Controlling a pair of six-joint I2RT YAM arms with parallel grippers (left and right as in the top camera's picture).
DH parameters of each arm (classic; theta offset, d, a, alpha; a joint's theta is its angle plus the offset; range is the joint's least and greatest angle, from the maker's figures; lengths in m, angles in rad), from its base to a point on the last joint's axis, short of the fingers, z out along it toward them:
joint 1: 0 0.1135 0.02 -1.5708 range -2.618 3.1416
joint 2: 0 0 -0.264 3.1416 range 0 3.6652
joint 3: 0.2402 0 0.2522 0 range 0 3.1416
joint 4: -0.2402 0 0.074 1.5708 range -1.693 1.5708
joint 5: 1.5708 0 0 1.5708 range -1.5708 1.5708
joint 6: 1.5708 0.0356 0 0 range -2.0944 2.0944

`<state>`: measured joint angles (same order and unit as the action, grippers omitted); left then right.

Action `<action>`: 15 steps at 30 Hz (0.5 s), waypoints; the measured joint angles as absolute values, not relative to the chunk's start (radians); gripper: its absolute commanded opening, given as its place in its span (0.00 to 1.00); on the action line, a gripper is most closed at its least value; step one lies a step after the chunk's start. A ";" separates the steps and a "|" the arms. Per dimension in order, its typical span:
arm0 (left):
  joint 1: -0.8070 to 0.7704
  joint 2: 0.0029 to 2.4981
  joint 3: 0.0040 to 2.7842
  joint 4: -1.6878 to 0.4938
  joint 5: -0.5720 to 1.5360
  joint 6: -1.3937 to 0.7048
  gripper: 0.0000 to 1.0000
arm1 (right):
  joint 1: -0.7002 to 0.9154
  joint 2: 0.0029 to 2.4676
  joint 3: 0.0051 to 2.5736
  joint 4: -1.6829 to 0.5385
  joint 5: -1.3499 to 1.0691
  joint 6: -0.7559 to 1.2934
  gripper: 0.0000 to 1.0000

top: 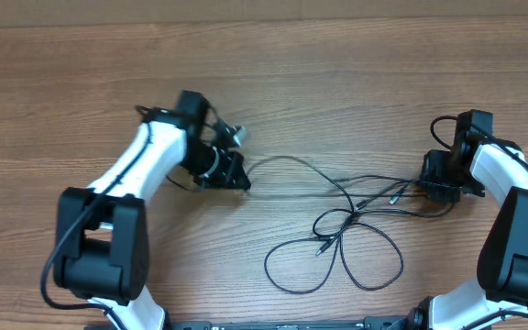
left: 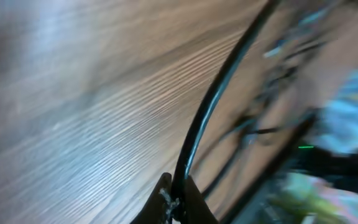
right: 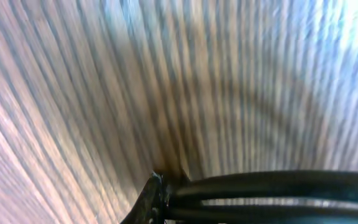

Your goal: Untangle cables

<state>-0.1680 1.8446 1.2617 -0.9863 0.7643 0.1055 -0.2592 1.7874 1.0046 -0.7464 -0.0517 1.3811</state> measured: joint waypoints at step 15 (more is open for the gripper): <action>0.191 1.773 1.278 -0.909 1.058 0.069 0.04 | -0.132 1.791 1.006 -0.677 -0.116 1.163 0.24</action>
<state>0.1905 1.7725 1.2781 -0.9089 1.0580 0.0689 -0.1318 1.7908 1.0058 -0.6765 -0.1162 1.1633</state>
